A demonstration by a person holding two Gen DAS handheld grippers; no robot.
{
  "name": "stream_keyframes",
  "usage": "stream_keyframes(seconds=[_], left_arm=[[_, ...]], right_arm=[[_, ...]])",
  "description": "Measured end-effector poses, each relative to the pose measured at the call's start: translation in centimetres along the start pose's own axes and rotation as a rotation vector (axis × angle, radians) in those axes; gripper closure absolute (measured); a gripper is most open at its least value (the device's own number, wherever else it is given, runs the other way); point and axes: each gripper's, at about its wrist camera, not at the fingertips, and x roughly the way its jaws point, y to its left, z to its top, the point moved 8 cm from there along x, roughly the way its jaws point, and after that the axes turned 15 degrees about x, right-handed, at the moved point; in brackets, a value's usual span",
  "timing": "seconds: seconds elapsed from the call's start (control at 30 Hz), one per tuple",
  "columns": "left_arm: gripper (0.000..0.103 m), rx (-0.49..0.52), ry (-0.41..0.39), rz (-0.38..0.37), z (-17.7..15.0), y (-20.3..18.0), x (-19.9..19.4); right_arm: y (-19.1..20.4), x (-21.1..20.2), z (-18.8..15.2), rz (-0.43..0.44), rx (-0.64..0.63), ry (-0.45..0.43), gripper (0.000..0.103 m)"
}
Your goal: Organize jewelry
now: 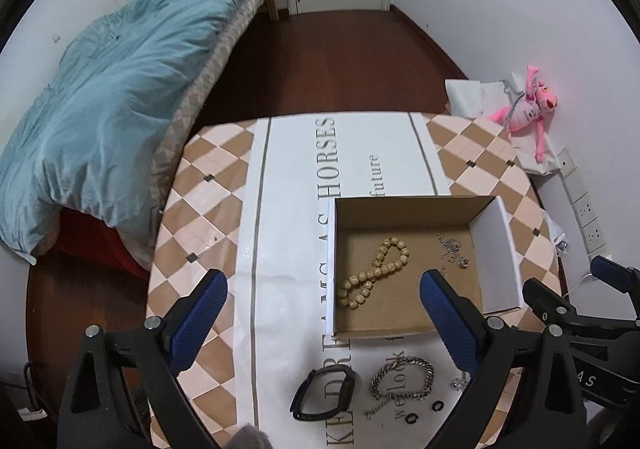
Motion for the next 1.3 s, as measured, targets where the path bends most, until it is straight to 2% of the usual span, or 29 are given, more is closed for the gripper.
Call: stream_keyframes(seconds=[0.47,0.57,0.73,0.83,0.97,1.17,1.3], left_arm=[[0.004,-0.024,-0.128,0.023,-0.4,-0.5,-9.1],[0.004,-0.044,-0.147,0.023,-0.6,-0.3,-10.9],[0.004,-0.063,-0.163,0.064,-1.5,0.3,-12.4],[0.004,-0.074,-0.154,0.094,-2.7,0.6,-11.7],[0.004,-0.089,-0.12,0.139,-5.1,1.1,-9.5],[0.004,-0.127,-0.015,0.127,-9.9,1.4,-3.6],[0.004,-0.123,0.074,0.139,-12.7,1.4,-0.2]], right_arm=[[-1.5,-11.5,-0.1,0.052,0.025,-0.202,0.007],[-1.6,-13.5,-0.4,0.073,0.033,-0.227,0.007],[-2.3,-15.3,-1.4,0.107,0.056,-0.233,0.007],[-2.9,-14.1,-2.7,0.101,0.065,-0.2,0.007],[-3.9,-9.6,-5.5,0.091,0.083,-0.096,0.007],[-4.5,-1.6,-10.5,0.102,0.107,0.061,0.008],[-4.2,2.4,-12.7,0.103,0.109,0.117,0.016]])
